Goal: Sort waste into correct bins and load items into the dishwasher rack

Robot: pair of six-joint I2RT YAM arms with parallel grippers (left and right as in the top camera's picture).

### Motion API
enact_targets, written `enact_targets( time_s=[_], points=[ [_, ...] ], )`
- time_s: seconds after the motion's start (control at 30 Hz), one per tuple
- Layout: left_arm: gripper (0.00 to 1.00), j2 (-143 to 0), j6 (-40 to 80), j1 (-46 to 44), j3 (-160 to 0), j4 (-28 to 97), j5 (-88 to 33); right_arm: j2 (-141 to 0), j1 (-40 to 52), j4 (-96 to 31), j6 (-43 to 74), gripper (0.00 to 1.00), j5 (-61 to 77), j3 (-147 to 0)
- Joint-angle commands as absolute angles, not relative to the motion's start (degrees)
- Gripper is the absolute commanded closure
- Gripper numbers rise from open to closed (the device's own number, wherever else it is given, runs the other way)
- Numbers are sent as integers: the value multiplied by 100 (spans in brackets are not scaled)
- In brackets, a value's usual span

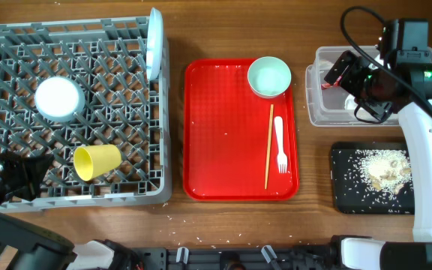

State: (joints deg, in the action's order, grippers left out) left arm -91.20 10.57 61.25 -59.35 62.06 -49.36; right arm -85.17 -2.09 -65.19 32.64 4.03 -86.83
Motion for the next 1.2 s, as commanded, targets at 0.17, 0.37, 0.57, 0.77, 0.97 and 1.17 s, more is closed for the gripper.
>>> enact_targets(
  time_s=[0.17, 0.37, 0.57, 0.77, 0.97, 1.17],
  points=[
    [94, -6799, 707, 5695, -5916, 6632, -5063, -8497, -211, -6512, 3170, 0, 429, -8764],
    [68, -5887, 1601, 3380, -5913, 6735, -2635, -8497, -211, -6510, 3166, 0, 429, -8764],
    [67, -6219, 2497, 2526, -5913, 6641, -832, -8497, -211, -6512, 3168, 0, 429, -8764],
    [64, -6571, 2436, 2523, -5913, 6648, -1286, -8497, -211, -6512, 3168, 0, 429, -8764],
    [66, -6825, 2270, 2523, -5913, 6436, -1863, -8497, -211, -6510, 3168, 0, 429, -8764],
    [67, -6613, 2274, 2528, -6403, 6440, -1865, -8497, -211, -6512, 3168, 0, 429, -8764]
  ],
)
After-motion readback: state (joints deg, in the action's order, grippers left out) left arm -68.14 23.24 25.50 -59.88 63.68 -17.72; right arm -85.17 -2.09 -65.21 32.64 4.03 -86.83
